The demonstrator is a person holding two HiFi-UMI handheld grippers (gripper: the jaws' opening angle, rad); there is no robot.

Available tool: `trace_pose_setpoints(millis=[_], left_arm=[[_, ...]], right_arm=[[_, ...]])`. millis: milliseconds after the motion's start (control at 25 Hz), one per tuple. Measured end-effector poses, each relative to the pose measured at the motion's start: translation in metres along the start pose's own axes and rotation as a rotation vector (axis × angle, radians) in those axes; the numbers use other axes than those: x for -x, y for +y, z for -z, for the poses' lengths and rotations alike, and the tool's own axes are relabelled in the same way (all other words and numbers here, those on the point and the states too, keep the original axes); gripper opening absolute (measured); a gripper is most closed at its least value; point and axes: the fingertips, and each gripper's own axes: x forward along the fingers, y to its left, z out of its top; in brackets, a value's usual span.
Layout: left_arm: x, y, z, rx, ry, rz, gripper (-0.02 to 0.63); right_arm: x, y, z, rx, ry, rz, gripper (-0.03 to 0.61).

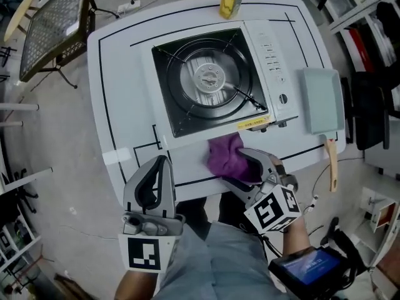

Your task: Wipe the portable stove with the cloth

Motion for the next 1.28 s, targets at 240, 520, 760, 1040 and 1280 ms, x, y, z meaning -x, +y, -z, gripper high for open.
trace_pose_setpoints(millis=[240, 520, 760, 1040, 1280], left_arm=[[0.001, 0.008, 0.022, 0.037, 0.081, -0.058, 0.018], [0.001, 0.008, 0.025, 0.041, 0.086, -0.067, 0.018], [0.007, -0.002, 0.009, 0.019, 0.048, -0.029, 0.018], [0.024, -0.03, -0.047, -0.028, -0.099, 0.076, 0.018], [0.042, -0.061, -0.083, -0.051, -0.154, 0.166, 0.018]], right_arm=[[-0.02, -0.003, 0.015, 0.061, 0.07, -0.026, 0.268], [-0.02, -0.015, 0.011, 0.0, 0.033, 0.044, 0.129], [0.005, -0.014, -0.004, -0.136, -0.057, 0.055, 0.115], [0.072, -0.009, -0.036, -0.254, -0.165, 0.142, 0.114], [0.141, -0.015, -0.048, -0.285, -0.228, 0.29, 0.114]])
